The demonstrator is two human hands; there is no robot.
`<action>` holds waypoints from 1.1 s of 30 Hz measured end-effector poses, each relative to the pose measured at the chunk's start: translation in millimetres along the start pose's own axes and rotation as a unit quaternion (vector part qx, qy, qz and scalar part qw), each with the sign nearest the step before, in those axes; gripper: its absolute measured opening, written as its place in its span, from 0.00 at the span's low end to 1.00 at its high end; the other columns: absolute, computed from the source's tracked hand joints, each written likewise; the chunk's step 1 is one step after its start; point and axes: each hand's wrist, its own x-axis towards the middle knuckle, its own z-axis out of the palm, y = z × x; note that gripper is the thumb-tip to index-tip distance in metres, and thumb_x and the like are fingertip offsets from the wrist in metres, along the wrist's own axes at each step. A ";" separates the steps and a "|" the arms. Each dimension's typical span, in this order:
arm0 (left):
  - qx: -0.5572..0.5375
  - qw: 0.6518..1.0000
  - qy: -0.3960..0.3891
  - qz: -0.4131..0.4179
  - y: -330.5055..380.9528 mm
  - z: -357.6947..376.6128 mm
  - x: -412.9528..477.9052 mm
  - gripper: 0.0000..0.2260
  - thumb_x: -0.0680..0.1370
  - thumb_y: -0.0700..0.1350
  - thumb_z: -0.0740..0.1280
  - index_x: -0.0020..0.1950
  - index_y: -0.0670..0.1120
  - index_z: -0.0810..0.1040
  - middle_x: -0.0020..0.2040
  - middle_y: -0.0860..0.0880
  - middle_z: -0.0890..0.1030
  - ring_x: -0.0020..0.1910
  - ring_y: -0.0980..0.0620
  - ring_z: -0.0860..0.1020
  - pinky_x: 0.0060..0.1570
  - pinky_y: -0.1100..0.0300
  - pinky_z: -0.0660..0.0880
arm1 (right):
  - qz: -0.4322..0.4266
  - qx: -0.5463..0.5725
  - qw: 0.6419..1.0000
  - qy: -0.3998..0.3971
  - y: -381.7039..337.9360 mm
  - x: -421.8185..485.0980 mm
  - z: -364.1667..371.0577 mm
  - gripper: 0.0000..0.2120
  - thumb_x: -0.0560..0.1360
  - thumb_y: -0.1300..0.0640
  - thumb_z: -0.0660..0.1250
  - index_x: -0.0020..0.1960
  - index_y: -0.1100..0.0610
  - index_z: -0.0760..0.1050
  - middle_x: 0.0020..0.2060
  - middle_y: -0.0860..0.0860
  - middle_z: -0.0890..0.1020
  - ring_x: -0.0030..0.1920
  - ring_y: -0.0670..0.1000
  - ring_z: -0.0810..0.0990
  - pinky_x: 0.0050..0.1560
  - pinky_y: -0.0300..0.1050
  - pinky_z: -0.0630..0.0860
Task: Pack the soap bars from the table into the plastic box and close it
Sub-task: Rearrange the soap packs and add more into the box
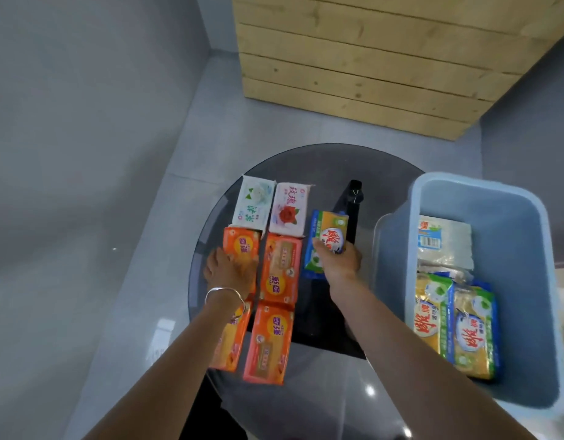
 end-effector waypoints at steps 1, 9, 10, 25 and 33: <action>-0.008 1.000 0.016 0.010 -5.0 1.7 1.6 0.26 0.73 0.51 0.66 0.67 0.41 0.63 0.68 0.39 0.66 0.67 0.39 0.63 0.65 0.45 0.62 | -0.010 0.015 1.000 0.006 2.0 -0.9 2.6 0.23 0.69 0.55 0.75 0.59 0.61 0.71 0.51 0.53 0.77 0.50 0.54 0.80 0.46 0.46 0.79; -0.236 0.971 -0.022 0.032 -16.4 -3.1 7.3 0.18 0.73 0.48 0.68 0.56 0.46 0.64 0.45 0.51 0.77 0.42 0.53 0.78 0.33 0.66 0.73 | -0.039 0.036 0.998 -0.012 3.2 -6.1 -1.6 0.18 0.73 0.58 0.71 0.50 0.54 0.61 0.46 0.51 0.75 0.39 0.49 0.80 0.27 0.35 0.75; -0.234 0.972 -0.021 0.025 -16.3 -6.6 8.6 0.19 0.73 0.49 0.69 0.58 0.46 0.65 0.45 0.51 0.77 0.40 0.54 0.78 0.33 0.65 0.73 | -0.037 0.032 0.999 -0.023 1.0 -6.6 -4.0 0.20 0.73 0.58 0.72 0.54 0.54 0.61 0.48 0.51 0.75 0.41 0.50 0.80 0.29 0.36 0.76; -0.306 0.940 -0.088 0.120 68.7 -74.8 -55.6 0.11 0.71 0.56 0.66 0.49 0.55 0.72 0.43 0.55 0.82 0.35 0.59 0.82 0.29 0.66 0.76 | -0.100 0.127 0.960 -0.231 -62.4 -75.9 -105.1 0.24 0.70 0.60 0.73 0.63 0.50 0.69 0.53 0.52 0.84 0.49 0.50 0.85 0.38 0.39 0.81; -0.347 0.884 -0.223 0.220 143.7 -31.0 -118.4 0.19 0.73 0.46 0.67 0.57 0.64 0.67 0.52 0.55 0.80 0.46 0.59 0.81 0.35 0.69 0.78 | -0.175 0.152 0.929 -0.288 -68.7 -70.1 -244.9 0.34 0.62 0.59 0.75 0.65 0.42 0.69 0.53 0.51 0.85 0.54 0.54 0.84 0.50 0.51 0.82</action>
